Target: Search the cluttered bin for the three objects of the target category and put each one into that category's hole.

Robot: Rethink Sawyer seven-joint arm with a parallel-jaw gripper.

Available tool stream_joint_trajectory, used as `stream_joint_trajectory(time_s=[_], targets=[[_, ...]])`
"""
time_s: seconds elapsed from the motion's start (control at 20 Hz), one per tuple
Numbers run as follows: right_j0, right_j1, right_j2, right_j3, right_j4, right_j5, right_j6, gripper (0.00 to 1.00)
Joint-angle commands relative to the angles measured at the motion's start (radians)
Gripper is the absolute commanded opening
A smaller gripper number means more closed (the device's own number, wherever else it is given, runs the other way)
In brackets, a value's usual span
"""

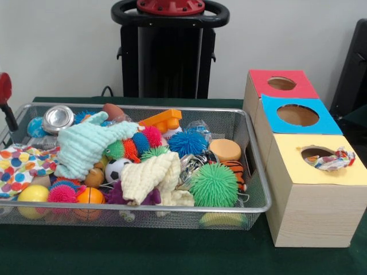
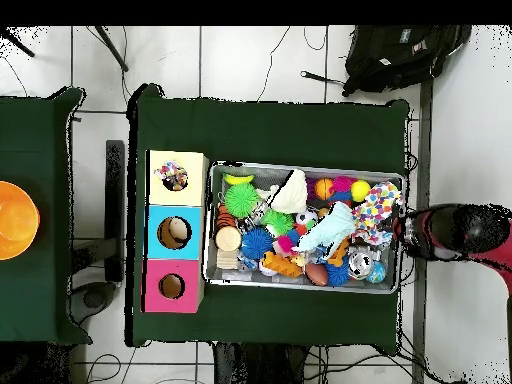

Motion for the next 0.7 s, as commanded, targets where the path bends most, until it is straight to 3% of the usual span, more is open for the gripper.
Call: stream_joint_trajectory(time_s=[0.05,0.35,0.7], targets=[[-0.027,0.051,0.012,0.126,-0.081,-0.113,-0.146,1.00],[-0.037,0.115,0.027,0.115,-0.104,-0.161,-0.123,1.00],[-0.028,0.125,0.024,0.118,-0.107,-0.179,-0.100,1.00]])
